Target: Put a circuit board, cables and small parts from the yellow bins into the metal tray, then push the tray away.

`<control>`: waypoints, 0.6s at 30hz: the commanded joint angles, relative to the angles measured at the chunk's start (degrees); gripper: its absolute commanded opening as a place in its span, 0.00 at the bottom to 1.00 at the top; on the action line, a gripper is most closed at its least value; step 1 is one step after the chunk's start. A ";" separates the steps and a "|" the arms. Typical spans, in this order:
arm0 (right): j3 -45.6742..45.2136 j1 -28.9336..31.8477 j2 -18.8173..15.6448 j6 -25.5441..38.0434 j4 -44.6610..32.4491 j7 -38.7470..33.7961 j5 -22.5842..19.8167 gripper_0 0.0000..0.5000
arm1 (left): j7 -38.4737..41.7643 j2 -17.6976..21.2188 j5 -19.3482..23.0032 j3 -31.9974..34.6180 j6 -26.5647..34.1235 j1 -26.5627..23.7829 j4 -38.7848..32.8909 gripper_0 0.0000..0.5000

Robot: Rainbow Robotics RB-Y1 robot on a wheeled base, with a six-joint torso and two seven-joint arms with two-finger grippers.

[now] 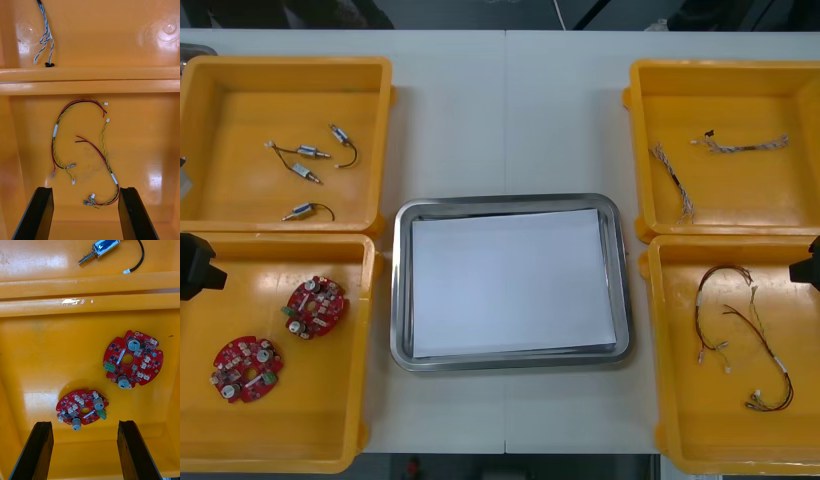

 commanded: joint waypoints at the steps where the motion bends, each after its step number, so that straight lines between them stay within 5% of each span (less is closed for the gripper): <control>1: 0.58 0.74 -1.69 0.17 -0.36 -2.53 0.10 1.00 | -5.51 2.31 0.43 1.98 0.32 0.95 -1.48 1.00; 18: 0.58 0.74 -1.69 0.17 -0.36 -2.53 0.10 1.00 | -5.51 2.31 0.43 1.98 0.32 0.95 -1.48 1.00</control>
